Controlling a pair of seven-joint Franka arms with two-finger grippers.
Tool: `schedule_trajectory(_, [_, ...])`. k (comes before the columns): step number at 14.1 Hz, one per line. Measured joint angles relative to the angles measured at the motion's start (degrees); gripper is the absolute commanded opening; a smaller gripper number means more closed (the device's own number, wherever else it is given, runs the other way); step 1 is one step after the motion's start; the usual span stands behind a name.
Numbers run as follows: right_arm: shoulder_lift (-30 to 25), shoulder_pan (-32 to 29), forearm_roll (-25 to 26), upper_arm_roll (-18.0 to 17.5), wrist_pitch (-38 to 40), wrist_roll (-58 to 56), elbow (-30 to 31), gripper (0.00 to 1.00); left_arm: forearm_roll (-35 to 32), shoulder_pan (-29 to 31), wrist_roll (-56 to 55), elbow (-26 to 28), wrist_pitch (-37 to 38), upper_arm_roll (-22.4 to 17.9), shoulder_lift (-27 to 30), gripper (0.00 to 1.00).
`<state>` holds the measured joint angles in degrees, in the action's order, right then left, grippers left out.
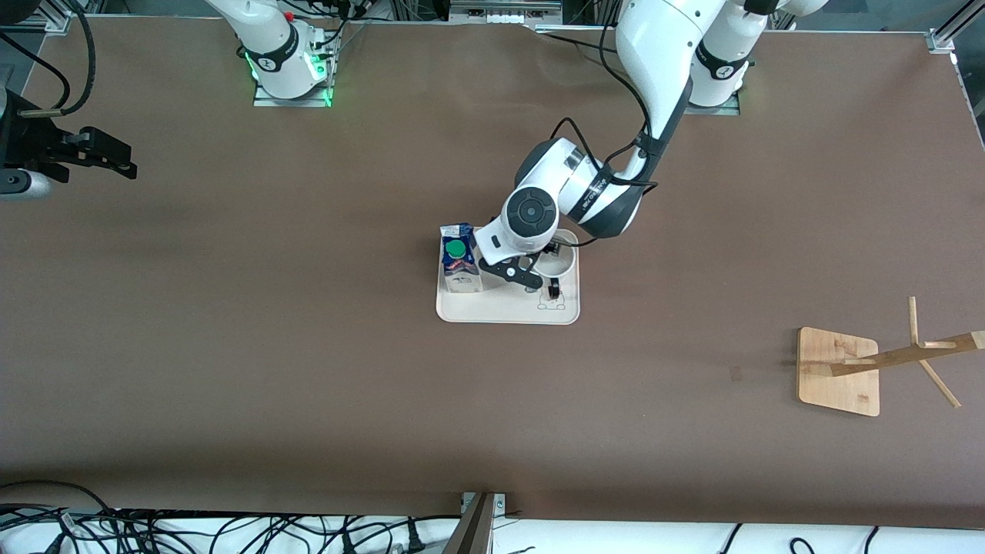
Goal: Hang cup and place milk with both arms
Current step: 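Lower the left gripper and grasp the white mug by its rim, then lift the mug with the left gripper and carry it to the wooden stand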
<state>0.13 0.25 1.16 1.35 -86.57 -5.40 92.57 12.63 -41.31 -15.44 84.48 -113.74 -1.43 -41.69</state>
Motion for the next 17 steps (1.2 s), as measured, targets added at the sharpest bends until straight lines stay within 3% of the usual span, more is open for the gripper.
schedule_trajectory(1, [0.0, 0.0, 0.0, 0.0, 0.0, 0.0, 0.0, 1.00, -0.1, 0.0, 0.0, 0.0, 0.0, 0.0, 0.0, 0.08])
schedule_trajectory(2, [0.0, 0.0, 0.0, 0.0, 0.0, 0.0, 0.0, 1.00, -0.2, 0.1, 0.0, 0.0, 0.0, -0.1, 0.0, 0.00])
schedule_trajectory(8, [0.0, 0.0, 0.0, 0.0, 0.0, 0.0, 0.0, 1.00, -1.4, 0.6, 0.0, 0.1, 0.4, -1.3, -0.1, 0.00])
schedule_trajectory(12, [0.0, 0.0, 0.0, 0.0, 0.0, 0.0, 0.0, 1.00, -12.3, 1.0, -0.2, -0.9, 0.1, -2.1, 1.0, 0.00])
schedule_trajectory(14, [0.0, 0.0, 0.0, 0.0, 0.0, 0.0, 0.0, 1.00, -12.5, 2.9, 0.2, -2.0, 0.2, -3.1, 4.7, 0.00])
schedule_trajectory(17, [0.0, 0.0, 0.0, 0.0, 0.0, 0.0, 0.0, 1.00, -7.2, 6.6, 1.8, -2.1, 1.4, -3.2, 10.5, 0.00])
